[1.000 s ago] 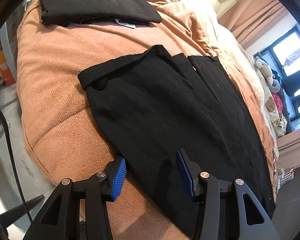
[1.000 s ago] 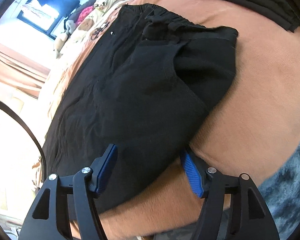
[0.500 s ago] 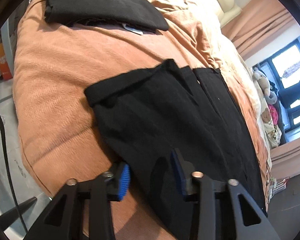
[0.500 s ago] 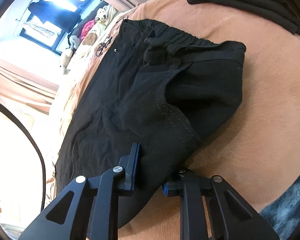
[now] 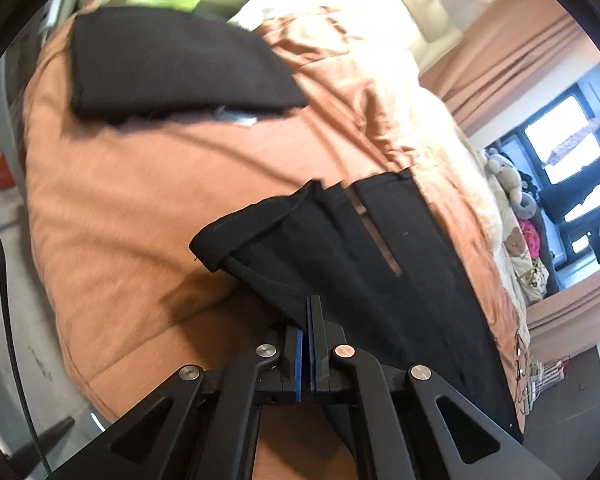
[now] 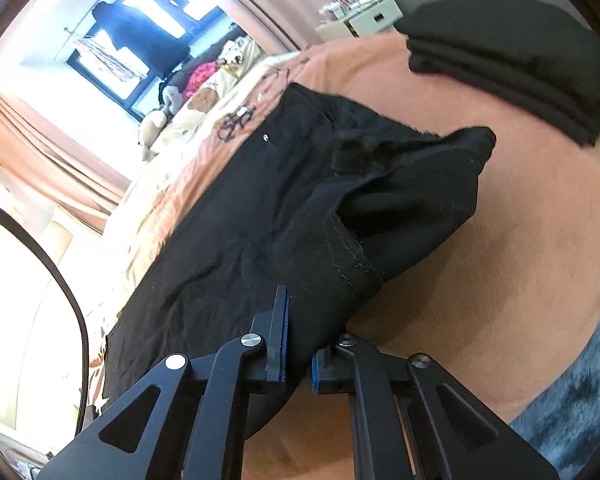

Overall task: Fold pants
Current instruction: 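Close the left tool on the leg hem while the right tool grips the waistband, then lift the hem with the left tool and fold it toward the waistband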

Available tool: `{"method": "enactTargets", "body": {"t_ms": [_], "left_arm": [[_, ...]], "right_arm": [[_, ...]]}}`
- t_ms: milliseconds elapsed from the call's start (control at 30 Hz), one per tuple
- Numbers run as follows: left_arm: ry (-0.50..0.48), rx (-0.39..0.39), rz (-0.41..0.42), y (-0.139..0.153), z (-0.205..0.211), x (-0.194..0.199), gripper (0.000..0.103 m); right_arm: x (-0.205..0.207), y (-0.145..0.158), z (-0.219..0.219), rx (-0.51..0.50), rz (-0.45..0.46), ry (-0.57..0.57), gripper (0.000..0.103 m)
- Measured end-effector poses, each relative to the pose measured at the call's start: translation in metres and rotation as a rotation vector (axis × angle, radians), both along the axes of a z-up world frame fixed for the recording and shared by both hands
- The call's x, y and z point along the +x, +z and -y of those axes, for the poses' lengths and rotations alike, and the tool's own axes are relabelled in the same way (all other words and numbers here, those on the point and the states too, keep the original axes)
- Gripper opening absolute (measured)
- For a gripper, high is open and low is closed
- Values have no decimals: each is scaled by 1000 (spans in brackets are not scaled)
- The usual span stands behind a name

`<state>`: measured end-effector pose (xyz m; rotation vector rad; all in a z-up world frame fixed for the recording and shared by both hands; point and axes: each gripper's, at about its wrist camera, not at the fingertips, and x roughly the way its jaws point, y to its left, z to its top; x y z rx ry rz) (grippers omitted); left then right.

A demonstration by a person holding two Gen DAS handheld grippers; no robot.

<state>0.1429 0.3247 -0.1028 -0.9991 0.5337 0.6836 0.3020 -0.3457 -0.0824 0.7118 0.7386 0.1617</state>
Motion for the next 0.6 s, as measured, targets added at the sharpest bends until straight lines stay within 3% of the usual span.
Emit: {"method": "enactTargets", "body": {"t_ms": [167,600], "left_arm": [[-34,62,30,39,-3,21,1],[-100,164,47,110,-13,88,1]], "right_arm": [[6,7,-13,-50,6,-7,4],[55,35,-25,-49,44,9,4]]}}
